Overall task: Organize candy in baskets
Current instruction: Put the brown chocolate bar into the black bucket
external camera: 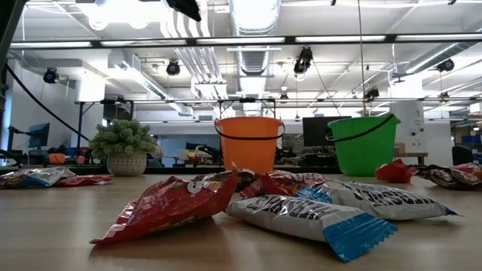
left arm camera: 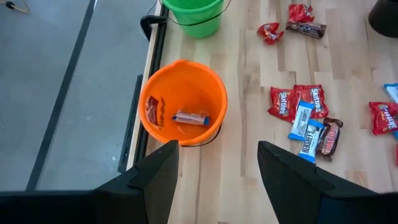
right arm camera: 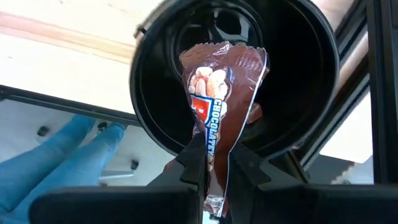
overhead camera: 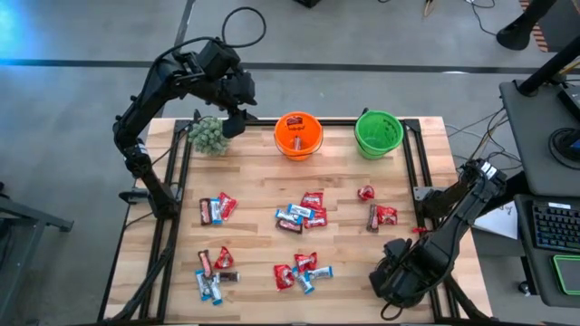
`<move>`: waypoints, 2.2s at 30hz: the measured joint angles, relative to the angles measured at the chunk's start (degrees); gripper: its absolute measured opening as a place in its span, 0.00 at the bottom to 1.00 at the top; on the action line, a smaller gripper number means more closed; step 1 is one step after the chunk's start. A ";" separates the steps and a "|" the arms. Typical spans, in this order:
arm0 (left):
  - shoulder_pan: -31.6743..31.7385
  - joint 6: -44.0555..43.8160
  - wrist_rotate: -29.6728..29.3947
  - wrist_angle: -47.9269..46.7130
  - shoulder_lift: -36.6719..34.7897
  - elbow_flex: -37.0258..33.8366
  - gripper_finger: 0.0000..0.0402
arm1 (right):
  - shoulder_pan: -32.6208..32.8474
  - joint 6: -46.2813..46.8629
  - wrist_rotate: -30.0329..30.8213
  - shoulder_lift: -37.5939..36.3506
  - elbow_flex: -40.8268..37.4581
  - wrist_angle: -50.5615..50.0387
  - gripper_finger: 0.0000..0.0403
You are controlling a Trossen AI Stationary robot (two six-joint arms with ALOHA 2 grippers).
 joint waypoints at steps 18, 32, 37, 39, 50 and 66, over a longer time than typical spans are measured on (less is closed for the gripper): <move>0.00 0.25 0.04 -0.07 0.00 0.00 0.50 | 0.13 -4.09 -0.76 -0.26 -0.62 0.65 0.08; 0.00 0.04 -0.03 0.70 0.00 0.00 0.50 | 0.11 -7.94 -2.90 0.00 -0.62 -3.46 0.08; 0.00 0.25 -0.05 0.72 0.00 0.00 0.50 | 0.11 -8.18 -4.84 0.02 -0.62 -2.31 0.08; 0.00 0.28 -0.05 0.74 0.00 0.00 0.50 | 0.11 -8.19 -5.06 0.02 -0.62 -2.30 0.08; 0.00 0.34 -0.07 0.76 0.00 0.00 0.50 | 0.11 -8.93 -5.28 0.02 -1.29 -1.52 0.08; 0.00 0.89 -0.11 0.76 0.00 0.00 0.50 | 0.11 -9.89 -5.24 0.11 -5.12 -1.41 0.08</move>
